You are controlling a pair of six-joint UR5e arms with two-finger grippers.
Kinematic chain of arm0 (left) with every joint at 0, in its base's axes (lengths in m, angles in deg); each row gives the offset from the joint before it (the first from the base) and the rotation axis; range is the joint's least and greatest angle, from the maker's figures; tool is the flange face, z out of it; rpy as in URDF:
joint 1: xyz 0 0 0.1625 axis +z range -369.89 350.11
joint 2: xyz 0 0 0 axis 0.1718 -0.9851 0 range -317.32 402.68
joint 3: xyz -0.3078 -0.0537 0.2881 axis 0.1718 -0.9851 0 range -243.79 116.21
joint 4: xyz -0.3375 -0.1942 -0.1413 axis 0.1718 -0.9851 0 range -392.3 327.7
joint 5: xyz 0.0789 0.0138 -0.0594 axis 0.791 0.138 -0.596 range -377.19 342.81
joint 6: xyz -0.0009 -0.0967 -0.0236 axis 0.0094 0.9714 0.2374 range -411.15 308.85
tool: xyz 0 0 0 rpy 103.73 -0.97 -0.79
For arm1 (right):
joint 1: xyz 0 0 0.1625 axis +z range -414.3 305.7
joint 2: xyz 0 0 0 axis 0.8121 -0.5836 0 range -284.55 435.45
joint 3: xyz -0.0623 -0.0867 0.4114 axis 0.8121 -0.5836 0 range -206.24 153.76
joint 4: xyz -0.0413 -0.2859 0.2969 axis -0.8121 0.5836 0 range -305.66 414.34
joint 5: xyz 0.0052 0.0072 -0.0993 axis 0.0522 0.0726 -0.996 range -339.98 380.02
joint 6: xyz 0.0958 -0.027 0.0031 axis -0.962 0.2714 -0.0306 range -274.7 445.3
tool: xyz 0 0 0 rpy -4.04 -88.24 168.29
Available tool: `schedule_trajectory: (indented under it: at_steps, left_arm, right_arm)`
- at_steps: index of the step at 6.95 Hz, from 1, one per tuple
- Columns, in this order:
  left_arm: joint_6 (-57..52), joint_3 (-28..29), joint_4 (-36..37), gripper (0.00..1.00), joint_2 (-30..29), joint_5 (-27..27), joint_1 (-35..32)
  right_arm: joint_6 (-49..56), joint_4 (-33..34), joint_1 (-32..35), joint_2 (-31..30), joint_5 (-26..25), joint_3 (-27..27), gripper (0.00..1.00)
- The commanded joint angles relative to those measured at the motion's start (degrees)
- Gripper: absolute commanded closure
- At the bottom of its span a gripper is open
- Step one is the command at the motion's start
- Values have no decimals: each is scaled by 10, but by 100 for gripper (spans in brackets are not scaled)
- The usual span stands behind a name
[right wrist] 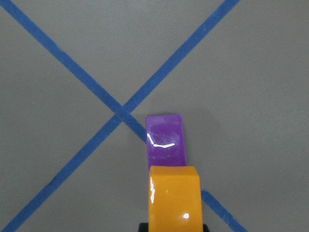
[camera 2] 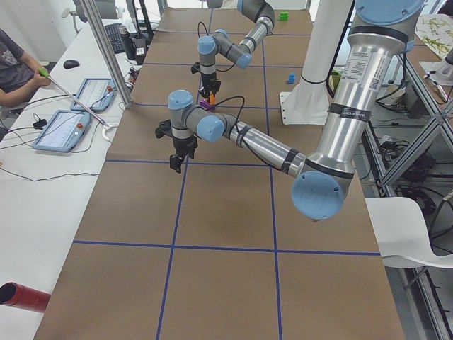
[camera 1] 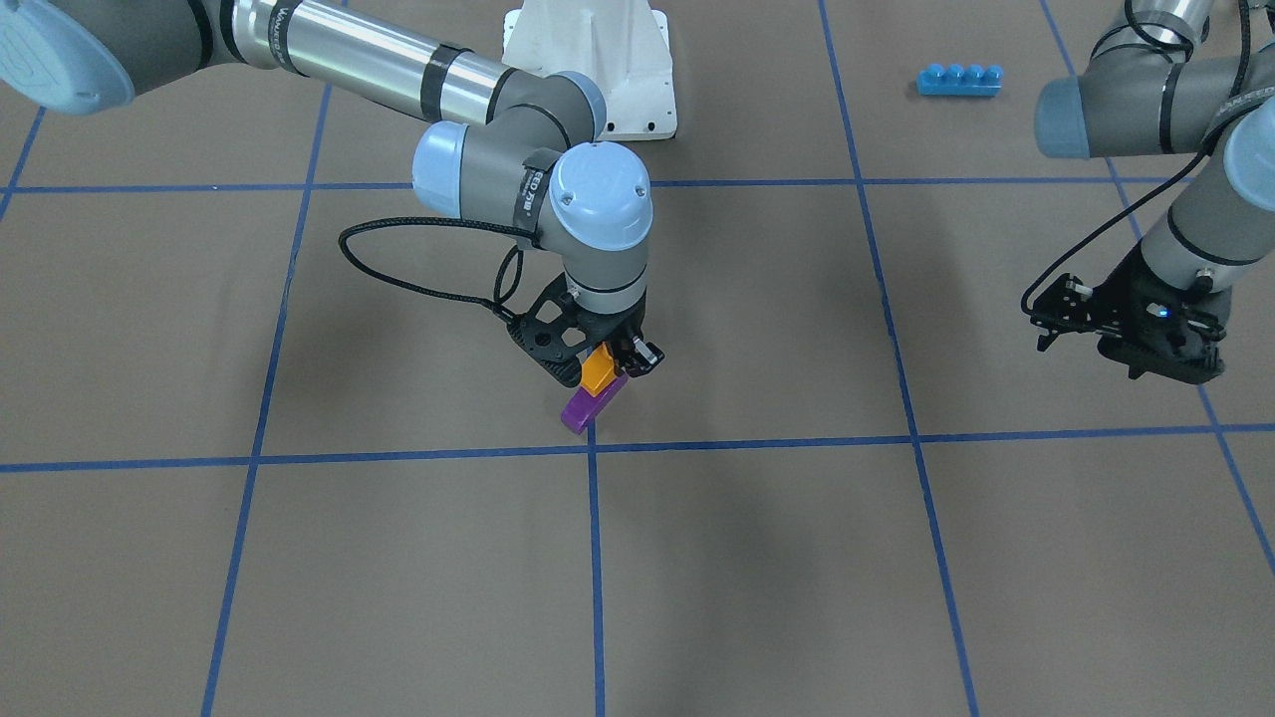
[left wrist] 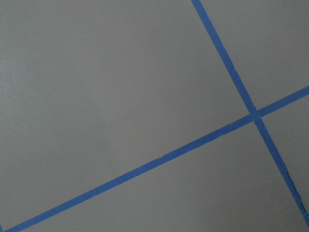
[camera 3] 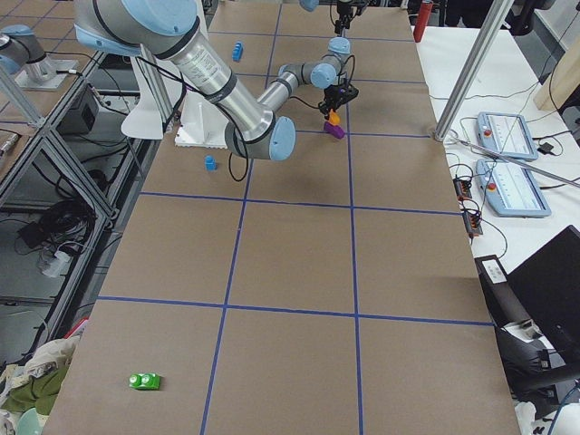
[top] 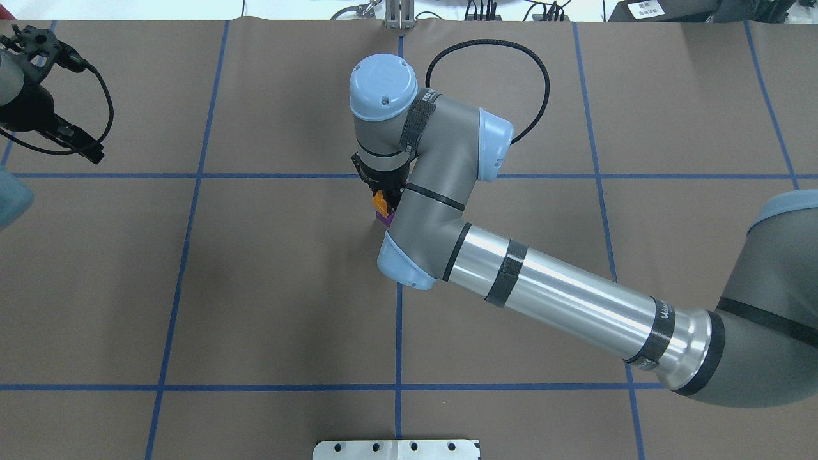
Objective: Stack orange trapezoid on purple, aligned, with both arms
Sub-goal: 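Lower the orange block onto the purple block, aligning their edges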
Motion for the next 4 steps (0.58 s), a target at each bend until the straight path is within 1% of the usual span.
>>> schedule_trajectory:
  at_steps: [1,4]
  left_arm:
    - [1,0,0,0,-2,0,0]
    - [3,0,0,0,-4,0,0]
  right_arm:
    - [0,-5,0,-2,0,-2,100]
    - [2,-15,0,-11,1,-2,100]
